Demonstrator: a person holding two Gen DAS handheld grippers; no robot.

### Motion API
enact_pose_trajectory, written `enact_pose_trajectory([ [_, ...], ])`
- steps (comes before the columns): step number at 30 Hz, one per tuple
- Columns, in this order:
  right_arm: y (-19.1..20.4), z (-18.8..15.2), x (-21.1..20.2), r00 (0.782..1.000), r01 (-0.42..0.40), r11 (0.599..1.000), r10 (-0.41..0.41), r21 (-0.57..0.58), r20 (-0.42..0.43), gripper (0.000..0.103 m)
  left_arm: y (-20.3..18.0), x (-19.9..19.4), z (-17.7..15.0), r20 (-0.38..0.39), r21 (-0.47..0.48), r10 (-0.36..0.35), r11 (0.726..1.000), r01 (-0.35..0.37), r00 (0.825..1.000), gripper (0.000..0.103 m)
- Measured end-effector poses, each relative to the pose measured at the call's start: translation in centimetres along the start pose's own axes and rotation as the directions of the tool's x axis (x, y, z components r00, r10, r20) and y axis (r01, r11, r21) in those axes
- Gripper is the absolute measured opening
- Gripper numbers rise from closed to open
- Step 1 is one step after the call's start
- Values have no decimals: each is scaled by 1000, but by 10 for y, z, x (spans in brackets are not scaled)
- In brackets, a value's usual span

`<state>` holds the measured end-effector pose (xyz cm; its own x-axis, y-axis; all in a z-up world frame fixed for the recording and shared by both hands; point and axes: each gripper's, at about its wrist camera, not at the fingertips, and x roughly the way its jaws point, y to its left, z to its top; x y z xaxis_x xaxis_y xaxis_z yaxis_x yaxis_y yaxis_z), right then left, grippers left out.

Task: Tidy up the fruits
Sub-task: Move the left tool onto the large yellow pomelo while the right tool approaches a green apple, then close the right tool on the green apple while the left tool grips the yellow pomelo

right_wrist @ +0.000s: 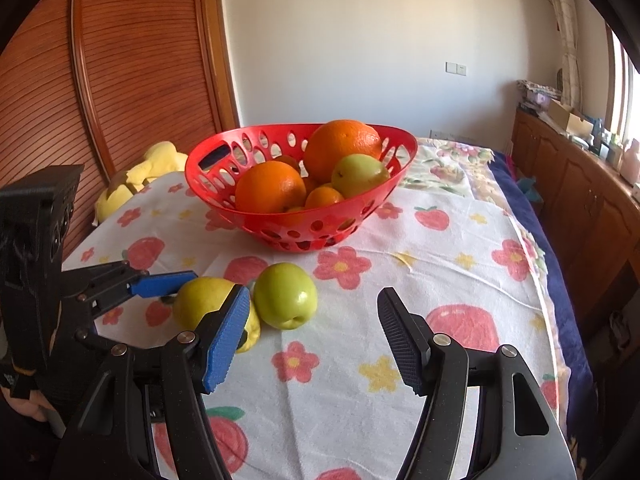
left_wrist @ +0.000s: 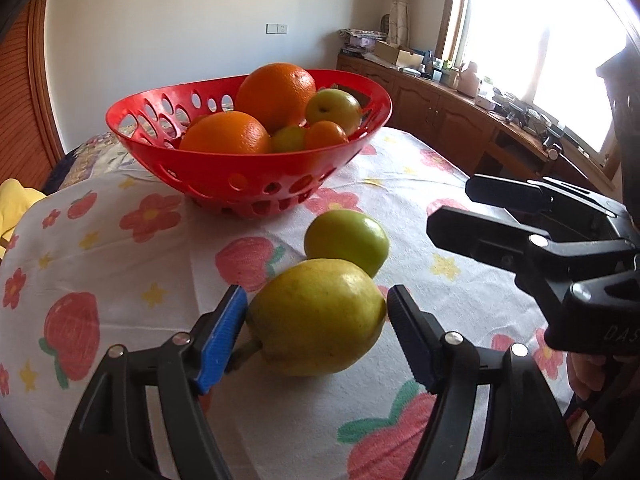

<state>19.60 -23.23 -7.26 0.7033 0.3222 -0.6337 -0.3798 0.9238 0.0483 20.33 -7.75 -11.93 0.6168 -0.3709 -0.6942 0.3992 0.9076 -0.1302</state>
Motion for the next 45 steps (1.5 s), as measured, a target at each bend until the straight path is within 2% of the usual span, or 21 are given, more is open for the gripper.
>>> enact_pose_trajectory([
  [10,-3,-2,8,1000,3,1000,-3,1,-18,68,1,-13,-10,-6,11,-41,999,41,999,68],
  [19,1,-4,28,998,-27,1000,27,2,-56,68,3,-27,-25,-1,39,-13,999,13,1000,68],
  [34,16,5,63,988,-92,995,88,-29,-125,66,10,-38,-40,67,-5,-8,1000,8,998,68],
  [39,18,5,70,980,-136,991,132,-16,-149,64,7,-40,-43,78,4,-1,1000,1,997,68],
  [42,21,4,76,970,-174,985,170,-8,-172,59,7,-40,-44,80,5,0,1000,0,997,68],
  [43,23,3,78,967,-187,982,183,-6,-177,54,7,-40,-44,80,5,0,1000,0,997,68],
  [45,26,3,78,967,-190,982,185,-14,-176,53,7,-40,-44,80,4,-2,1000,1,997,68],
])
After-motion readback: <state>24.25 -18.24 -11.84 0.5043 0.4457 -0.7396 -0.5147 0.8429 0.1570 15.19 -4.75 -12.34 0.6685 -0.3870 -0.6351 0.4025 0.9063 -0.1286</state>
